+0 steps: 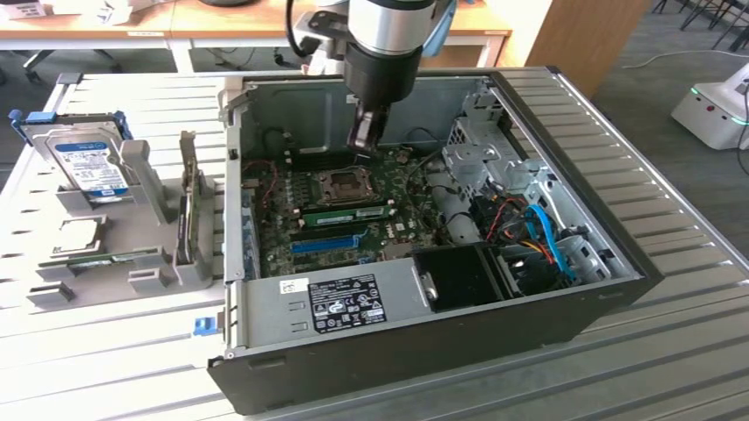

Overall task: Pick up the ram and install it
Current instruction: 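Press down the ram until it locks into place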

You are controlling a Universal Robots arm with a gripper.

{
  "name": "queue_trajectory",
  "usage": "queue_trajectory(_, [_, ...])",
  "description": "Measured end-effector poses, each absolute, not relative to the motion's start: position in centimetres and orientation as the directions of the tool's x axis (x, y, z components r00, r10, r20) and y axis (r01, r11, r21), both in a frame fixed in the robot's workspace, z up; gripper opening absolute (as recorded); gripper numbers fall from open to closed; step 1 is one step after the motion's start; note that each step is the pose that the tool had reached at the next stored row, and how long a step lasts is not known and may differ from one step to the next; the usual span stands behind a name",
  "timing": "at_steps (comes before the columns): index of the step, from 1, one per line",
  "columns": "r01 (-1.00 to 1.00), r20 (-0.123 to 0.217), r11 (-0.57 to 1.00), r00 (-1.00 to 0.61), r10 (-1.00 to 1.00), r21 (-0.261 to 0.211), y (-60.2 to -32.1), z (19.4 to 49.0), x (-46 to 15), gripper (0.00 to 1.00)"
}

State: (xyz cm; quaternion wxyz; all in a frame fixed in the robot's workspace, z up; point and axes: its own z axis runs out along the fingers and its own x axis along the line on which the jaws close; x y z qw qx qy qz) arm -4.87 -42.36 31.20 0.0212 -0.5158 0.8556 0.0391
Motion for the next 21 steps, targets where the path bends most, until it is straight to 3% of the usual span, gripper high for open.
queue_trajectory(21, [-0.681, -0.077, 0.731, -0.732, -0.677, 0.045, -42.36, 31.12, -4.87, 0.11])
